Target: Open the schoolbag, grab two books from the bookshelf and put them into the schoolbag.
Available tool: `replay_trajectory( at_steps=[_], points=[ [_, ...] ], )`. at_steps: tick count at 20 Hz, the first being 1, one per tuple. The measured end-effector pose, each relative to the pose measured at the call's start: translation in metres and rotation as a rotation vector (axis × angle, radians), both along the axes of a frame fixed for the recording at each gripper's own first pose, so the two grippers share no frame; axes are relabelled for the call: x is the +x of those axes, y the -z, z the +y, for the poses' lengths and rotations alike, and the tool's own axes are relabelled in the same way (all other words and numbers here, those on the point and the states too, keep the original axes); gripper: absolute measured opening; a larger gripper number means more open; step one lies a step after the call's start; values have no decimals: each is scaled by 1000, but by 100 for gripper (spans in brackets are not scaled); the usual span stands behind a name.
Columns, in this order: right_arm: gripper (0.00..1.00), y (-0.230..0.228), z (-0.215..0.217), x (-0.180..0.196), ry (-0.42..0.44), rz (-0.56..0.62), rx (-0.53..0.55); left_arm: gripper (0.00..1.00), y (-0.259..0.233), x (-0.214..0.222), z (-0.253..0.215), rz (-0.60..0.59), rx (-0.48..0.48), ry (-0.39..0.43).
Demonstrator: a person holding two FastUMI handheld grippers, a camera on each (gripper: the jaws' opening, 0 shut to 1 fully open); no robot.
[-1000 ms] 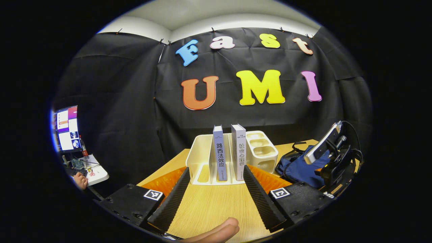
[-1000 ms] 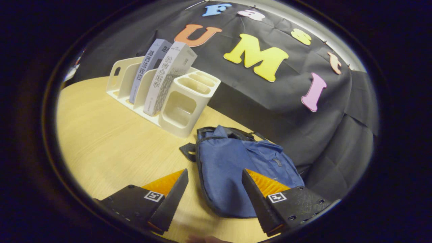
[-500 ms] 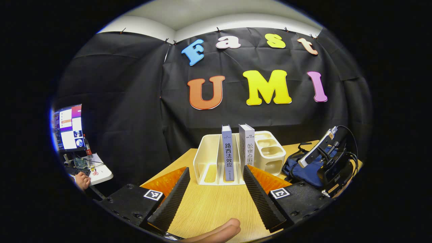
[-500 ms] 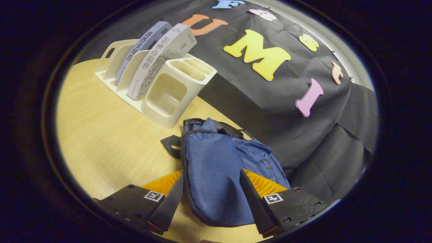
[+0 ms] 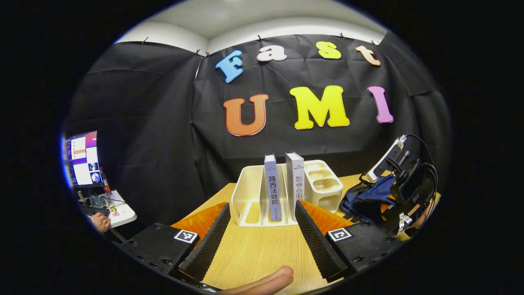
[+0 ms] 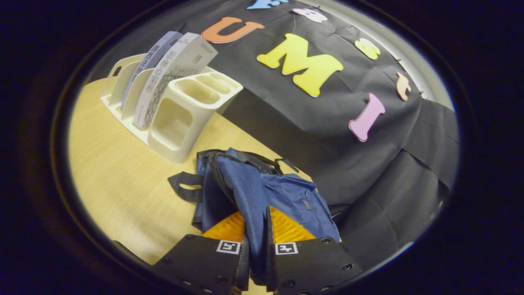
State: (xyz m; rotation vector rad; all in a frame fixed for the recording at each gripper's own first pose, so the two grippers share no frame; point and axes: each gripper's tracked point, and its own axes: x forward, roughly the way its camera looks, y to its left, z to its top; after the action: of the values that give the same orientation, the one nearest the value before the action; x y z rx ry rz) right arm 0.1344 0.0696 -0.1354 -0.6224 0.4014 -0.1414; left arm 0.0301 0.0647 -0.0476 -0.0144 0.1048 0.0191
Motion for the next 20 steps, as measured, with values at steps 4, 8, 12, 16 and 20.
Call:
replay_trajectory(
  at_steps=[4, 8, 12, 16, 20],
  points=[
    [10, -17, -15, 4, -1, -2, 24, 99, -5, -2, -6, -19, 8, 21],
    [10, -46, -31, 7, 17, -39, 62, 99, -1, -1, -12, -7, -3, 40],
    [5, -77, -53, 11, 36, -77, 94, 100, 5, 2, -21, 16, -45, 61],
    [5, -109, -77, 16, 56, -119, 118, 100, 4, 3, -26, 10, -61, 76],
    [5, -131, -102, 23, 74, -149, 151, 100, 5, 6, -39, 12, -112, 109]
  ],
)
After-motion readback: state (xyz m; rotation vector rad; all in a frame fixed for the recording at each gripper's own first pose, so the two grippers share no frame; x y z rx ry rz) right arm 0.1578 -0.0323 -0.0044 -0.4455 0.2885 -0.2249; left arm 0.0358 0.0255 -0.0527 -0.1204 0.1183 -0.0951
